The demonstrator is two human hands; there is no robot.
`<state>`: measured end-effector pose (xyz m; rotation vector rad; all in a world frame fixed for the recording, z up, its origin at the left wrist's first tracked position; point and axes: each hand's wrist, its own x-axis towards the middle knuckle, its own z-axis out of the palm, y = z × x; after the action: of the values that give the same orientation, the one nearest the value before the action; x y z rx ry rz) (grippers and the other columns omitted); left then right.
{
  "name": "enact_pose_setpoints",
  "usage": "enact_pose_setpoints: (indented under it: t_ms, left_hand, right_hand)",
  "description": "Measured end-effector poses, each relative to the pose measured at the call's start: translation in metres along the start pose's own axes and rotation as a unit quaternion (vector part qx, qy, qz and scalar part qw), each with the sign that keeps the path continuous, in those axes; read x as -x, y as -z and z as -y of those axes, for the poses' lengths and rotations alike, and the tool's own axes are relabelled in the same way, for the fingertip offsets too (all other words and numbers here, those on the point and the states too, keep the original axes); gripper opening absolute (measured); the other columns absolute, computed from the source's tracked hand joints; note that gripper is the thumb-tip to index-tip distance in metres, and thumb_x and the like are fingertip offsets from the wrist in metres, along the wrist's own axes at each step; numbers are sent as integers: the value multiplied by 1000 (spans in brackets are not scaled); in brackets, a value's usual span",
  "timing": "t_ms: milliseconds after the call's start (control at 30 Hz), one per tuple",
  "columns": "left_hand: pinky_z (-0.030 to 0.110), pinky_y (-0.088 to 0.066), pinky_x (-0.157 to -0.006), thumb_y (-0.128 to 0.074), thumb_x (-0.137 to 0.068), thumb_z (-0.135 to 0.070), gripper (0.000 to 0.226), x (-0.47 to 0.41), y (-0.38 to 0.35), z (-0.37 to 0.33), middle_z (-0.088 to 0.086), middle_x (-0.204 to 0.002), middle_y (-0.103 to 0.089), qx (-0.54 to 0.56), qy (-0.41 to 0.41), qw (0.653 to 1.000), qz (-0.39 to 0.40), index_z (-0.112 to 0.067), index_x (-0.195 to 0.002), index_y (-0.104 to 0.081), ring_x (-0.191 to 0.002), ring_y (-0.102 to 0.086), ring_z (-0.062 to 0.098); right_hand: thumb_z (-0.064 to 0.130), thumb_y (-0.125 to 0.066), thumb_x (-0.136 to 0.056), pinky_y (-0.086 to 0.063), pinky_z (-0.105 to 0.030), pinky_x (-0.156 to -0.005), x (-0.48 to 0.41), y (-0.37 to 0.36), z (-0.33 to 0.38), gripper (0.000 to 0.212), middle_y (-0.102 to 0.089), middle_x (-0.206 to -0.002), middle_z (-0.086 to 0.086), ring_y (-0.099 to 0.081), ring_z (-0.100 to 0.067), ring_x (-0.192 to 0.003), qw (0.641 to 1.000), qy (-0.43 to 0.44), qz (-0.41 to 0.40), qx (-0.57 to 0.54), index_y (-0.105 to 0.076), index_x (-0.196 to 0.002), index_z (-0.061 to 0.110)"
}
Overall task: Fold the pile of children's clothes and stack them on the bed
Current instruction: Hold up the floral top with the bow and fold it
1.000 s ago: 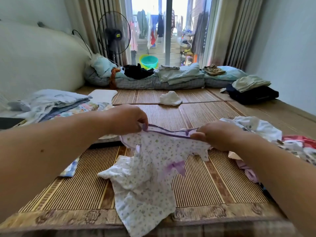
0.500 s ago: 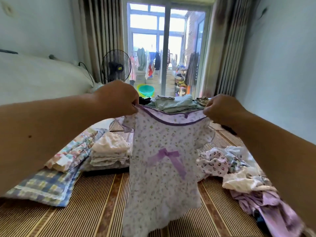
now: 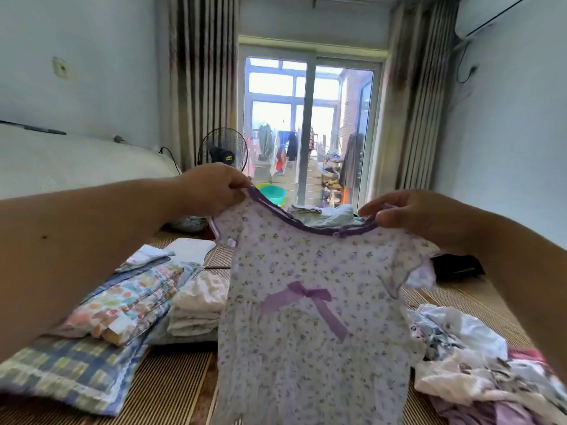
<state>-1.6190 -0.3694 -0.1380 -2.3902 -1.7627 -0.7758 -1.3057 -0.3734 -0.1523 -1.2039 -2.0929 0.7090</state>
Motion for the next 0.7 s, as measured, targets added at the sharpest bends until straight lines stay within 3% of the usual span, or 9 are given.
enact_pose_setpoints:
  t_ms: [67,133,233,300,400,467,500,567,700]
  left_hand:
    - [33,-45,-88,-51,-98,-17,24,1,2,3,3,-109,-66,24,16,1000,12,-22,-113,-68,-103,-58,21]
    - [36,-49,-89,-53,-97,-19,17,1,0,7,3,-103,-68,69,36,997,23,-26,-100,-69,-100,-61,23]
    - [38,-51,-85,-54,-97,-25,14,0,-9,10,8,-97,-70,171,63,982,46,-22,-93,-68,-94,-65,26]
    - [39,-53,-82,-54,-97,-30,21,-2,-15,10,14,-98,-70,229,85,969,46,-14,-97,-68,-86,-65,25]
    - [34,-54,-72,-55,-96,-37,27,-7,-26,3,10,-91,-69,225,133,965,34,-14,-96,-68,-77,-64,22]
    - [34,-56,-65,-57,-94,-38,29,-14,-33,-7,7,-83,-67,212,169,962,28,-11,-97,-67,-71,-63,21]
    - [30,-55,-58,-59,-92,-36,27,-18,-38,-14,5,-77,-64,229,185,955,25,-10,-94,-65,-65,-61,19]
    - [26,-52,-52,-62,-89,-27,18,-23,-45,-33,5,-69,-61,315,213,924,30,-8,-89,-63,-58,-58,18]
    - [33,-56,-67,-60,-86,-12,10,-29,-50,-73,8,-68,-62,425,186,883,74,-11,-77,-58,-65,-61,21]
  right_hand:
    - [33,-79,-72,-53,-20,-63,5,7,-3,34,-75,-92,-7,-72,-21,-80,997,-18,64,35,-72,-98,12]
    - [35,-82,-68,-55,-28,-67,5,9,-10,42,-74,-90,-14,-70,-27,-79,998,-35,46,30,-70,-94,4]
    - [37,-78,-74,-54,-43,-87,2,5,-16,50,-70,-102,-21,-67,-37,-96,998,-46,3,-52,-65,-102,-2]
    - [27,-68,-84,-56,-39,-82,1,-4,-17,34,-71,-102,-19,-69,-34,-92,995,-56,-36,-79,-65,-103,-1]
    - [18,-69,-86,-57,-41,-74,-11,-22,-21,23,-72,-94,-20,-68,-28,-76,978,-94,-154,-104,-67,-99,-1]
    - [13,-71,-84,-57,-33,-58,-20,-35,-19,17,-71,-73,-12,-65,-18,-59,954,-133,-187,-192,-66,-95,1]
    - [12,-70,-84,-53,-27,-50,-25,-41,-15,13,-67,-63,-6,-62,-12,-49,943,-143,-194,-229,-65,-92,3]
    - [11,-69,-85,-50,-24,-47,-34,-52,-5,9,-63,-62,-5,-60,-11,-43,934,-138,-191,-268,-64,-90,6]
    - [6,-67,-85,-58,-31,-57,-36,-66,18,1,-65,-76,-12,-61,-17,-58,953,-71,-118,-270,-68,-86,6]
